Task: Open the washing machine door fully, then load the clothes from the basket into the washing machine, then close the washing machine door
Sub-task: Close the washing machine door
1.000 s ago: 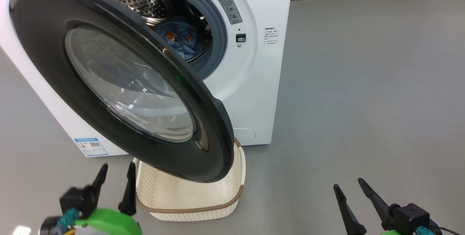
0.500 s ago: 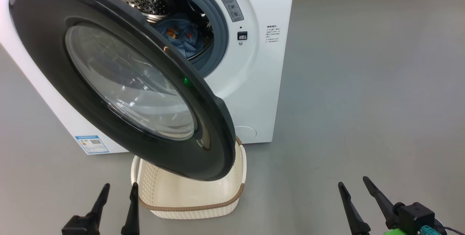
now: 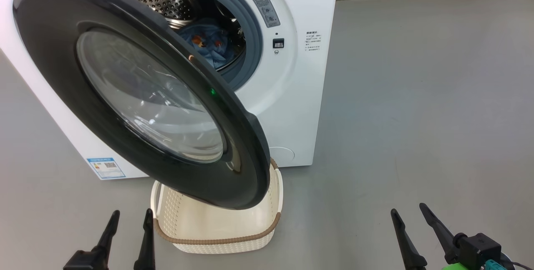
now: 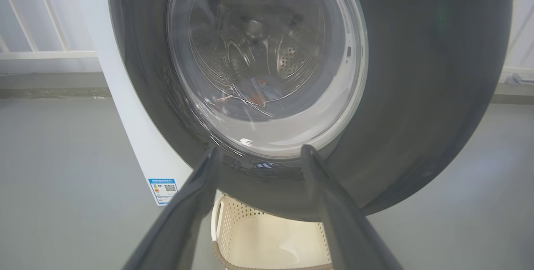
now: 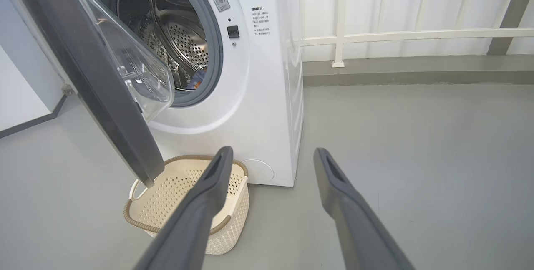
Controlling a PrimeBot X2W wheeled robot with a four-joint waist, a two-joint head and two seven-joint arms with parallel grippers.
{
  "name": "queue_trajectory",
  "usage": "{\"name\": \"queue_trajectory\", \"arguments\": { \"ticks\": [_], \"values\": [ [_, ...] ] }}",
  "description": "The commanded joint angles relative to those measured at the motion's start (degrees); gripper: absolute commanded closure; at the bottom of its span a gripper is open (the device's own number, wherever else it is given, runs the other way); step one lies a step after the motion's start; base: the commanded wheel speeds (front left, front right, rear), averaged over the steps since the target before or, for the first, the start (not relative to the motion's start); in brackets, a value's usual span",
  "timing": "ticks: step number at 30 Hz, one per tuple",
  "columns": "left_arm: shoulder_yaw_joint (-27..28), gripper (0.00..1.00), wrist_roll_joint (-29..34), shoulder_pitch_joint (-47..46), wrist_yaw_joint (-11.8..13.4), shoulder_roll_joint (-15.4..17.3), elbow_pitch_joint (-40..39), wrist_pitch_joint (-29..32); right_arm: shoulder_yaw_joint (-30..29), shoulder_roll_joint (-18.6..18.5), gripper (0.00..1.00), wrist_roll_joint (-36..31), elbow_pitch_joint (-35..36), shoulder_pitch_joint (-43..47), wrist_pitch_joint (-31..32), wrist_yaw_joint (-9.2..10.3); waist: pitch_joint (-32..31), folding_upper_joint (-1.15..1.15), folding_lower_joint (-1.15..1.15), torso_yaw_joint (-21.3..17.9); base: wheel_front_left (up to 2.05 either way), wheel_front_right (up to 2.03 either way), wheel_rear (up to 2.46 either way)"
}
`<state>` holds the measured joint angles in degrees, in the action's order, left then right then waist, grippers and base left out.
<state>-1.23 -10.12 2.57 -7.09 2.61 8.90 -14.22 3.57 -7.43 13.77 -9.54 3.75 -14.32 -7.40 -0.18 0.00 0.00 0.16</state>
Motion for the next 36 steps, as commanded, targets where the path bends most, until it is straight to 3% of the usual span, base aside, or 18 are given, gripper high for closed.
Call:
{"name": "queue_trajectory", "arguments": {
  "ticks": [1,8,10,12,13,27,36],
  "values": [
    [2.0,0.0,0.4,-0.7,-0.2,0.3,-1.8,-0.8,1.2,-0.3,0.0,-0.2,1.4,0.1,-0.7,-0.09,0.0,0.0,0.0,-0.1,0.0,0.0,0.0],
    [1.7,0.0,0.1,-0.6,-0.2,0.3,-1.5,-0.8,1.2,-0.5,0.01,-0.1,1.1,0.2,-0.7,-0.09,0.0,0.0,0.0,-0.1,0.0,0.0,0.0],
    [1.6,0.0,-0.1,-0.6,-0.3,0.3,-1.6,-0.8,1.2,-0.5,0.51,-0.1,1.0,0.1,-0.7,-0.09,0.0,0.0,0.0,-0.1,0.0,0.0,0.0],
    [1.5,0.0,-0.2,-0.6,-0.3,0.3,-1.6,-0.8,1.1,-0.6,0.8,-0.1,0.9,0.1,-0.7,-0.09,0.1,0.0,0.0,-0.1,0.0,0.0,0.0],
    [1.5,0.0,-0.2,-0.6,-0.3,0.3,-1.6,-0.8,1.1,-0.6,1.0,-0.1,0.8,0.0,-0.7,-0.09,0.1,0.0,0.0,0.0,0.0,0.0,0.0],
    [0.8,0.0,-0.8,-0.5,0.0,0.3,-1.1,-0.8,0.5,-0.5,1.0,0.0,0.6,-0.9,-0.7,-0.09,0.4,0.0,0.0,0.8,0.0,0.0,0.0],
    [0.2,0.0,-1.2,-0.5,0.4,0.3,-1.2,-0.8,0.0,-2.0,1.0,-0.2,4.9,-4.6,-0.7,-0.09,0.4,0.0,0.0,2.0,0.0,0.0,0.0]
  ]
}}
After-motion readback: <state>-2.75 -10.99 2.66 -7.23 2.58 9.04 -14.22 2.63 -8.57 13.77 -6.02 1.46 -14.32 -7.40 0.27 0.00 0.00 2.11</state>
